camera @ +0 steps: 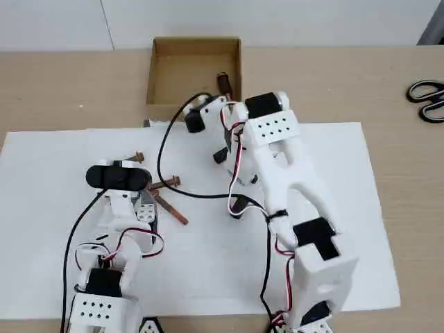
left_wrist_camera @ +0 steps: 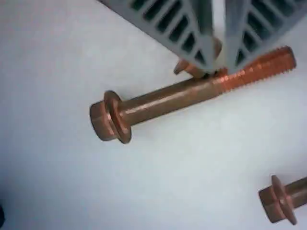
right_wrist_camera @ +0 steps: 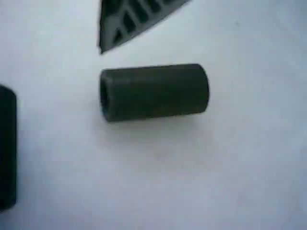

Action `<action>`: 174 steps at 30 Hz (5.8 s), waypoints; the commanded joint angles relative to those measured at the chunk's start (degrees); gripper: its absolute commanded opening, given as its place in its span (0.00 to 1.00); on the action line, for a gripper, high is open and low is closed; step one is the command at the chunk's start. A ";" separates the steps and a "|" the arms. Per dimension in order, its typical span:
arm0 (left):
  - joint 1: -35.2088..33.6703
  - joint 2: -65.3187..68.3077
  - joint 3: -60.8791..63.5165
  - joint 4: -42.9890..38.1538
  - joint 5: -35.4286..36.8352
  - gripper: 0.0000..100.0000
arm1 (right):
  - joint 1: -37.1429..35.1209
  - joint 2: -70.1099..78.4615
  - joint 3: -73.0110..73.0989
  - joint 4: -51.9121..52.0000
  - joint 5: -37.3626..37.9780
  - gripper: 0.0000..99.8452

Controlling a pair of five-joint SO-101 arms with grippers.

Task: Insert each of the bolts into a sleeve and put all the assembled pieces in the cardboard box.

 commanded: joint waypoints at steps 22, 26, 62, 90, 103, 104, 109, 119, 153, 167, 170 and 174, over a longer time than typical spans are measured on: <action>-0.44 -0.62 -0.31 -1.49 0.00 0.01 | 2.15 10.86 -0.26 -10.24 10.02 0.16; -0.44 -0.62 -0.31 -1.49 0.00 0.01 | 2.59 12.88 -0.26 -10.24 10.46 0.15; -3.96 -0.09 -15.43 12.84 -17.14 0.02 | 12.35 -21.85 2.81 1.71 -7.82 0.00; -5.98 70.68 -75.12 35.43 -38.77 0.05 | 34.33 -43.65 42.37 0.40 -8.53 0.00; -13.63 96.26 -98.77 44.31 -57.67 0.09 | 34.59 -44.00 46.77 -0.04 -10.64 0.00; -13.71 98.20 -100.97 45.36 -57.67 0.10 | 34.59 -44.00 46.77 -0.04 -10.55 0.00; -13.54 105.76 -111.87 50.90 -57.67 0.10 | 34.59 -44.00 46.86 -0.31 -10.55 0.00; -13.36 119.12 -128.22 59.87 -60.04 0.11 | 34.59 -43.47 46.95 -0.40 -10.46 0.00; -10.64 132.31 -133.32 60.48 -60.22 0.09 | 34.59 -43.47 46.95 -0.40 -10.37 0.00; -10.64 132.92 -137.54 60.92 -60.22 0.00 | 34.33 -43.82 46.95 -0.40 -10.37 0.00; -10.46 132.84 -141.93 62.59 -59.78 0.00 | 34.33 -44.00 46.86 -0.04 -10.37 0.00; -10.46 131.52 -147.82 62.59 -54.59 0.00 | 33.98 -44.09 46.59 0.22 -10.29 0.00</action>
